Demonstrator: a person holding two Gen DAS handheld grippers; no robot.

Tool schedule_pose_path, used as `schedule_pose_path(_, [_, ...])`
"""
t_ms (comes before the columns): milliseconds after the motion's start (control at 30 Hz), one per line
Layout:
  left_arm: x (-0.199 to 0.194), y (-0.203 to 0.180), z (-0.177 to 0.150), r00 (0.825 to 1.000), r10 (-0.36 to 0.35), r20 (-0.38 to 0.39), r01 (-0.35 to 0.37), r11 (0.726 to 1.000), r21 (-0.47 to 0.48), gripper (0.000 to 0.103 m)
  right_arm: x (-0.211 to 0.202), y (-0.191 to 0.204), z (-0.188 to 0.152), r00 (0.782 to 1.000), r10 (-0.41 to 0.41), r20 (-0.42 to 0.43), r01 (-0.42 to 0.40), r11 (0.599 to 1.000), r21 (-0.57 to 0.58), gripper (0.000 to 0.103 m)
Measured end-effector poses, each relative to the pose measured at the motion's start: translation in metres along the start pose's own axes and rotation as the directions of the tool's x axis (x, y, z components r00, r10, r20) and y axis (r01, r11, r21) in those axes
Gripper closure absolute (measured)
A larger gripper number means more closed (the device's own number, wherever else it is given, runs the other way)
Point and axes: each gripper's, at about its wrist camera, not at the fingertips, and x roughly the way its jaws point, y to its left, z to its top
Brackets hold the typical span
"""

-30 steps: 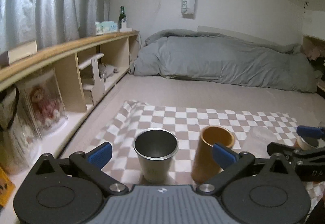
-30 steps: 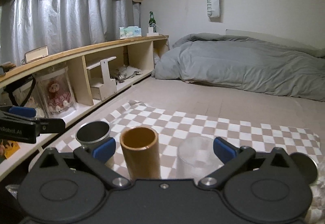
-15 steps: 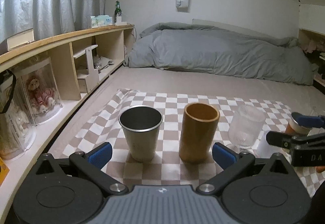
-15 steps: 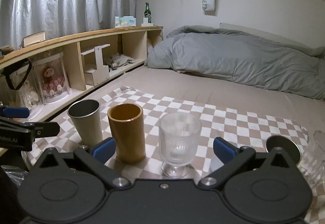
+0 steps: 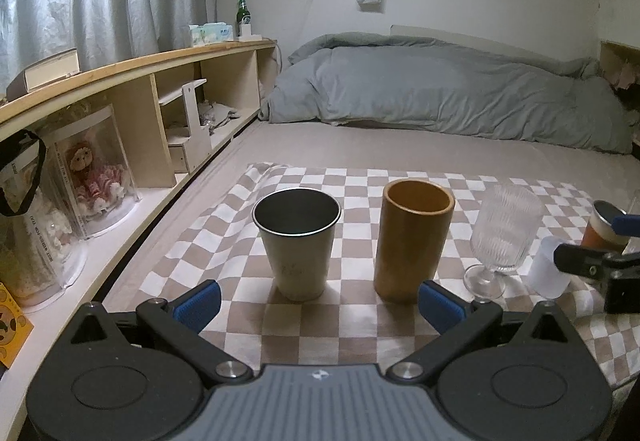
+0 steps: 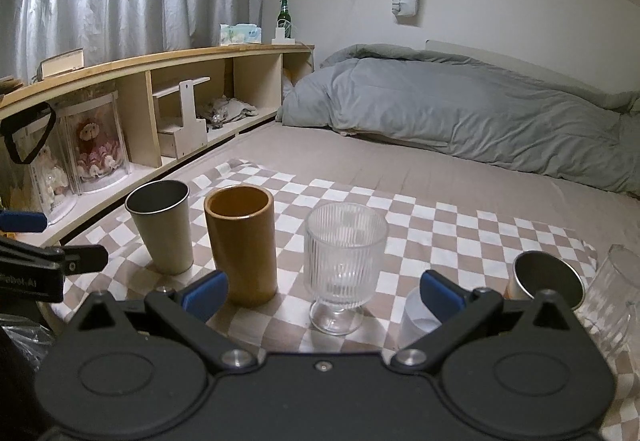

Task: Flip cup upright

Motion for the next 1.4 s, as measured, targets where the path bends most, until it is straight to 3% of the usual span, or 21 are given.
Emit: schedule_pose_path(1400, [0.0002, 0.0000, 0.0009, 1.000, -0.002, 0.001, 0.002, 1.000, -0.004, 0.000, 0.0012, -0.0004, -0.0022, 1.000, -0.006, -0.009, 0.007, 1.000, 0.012, 0.000])
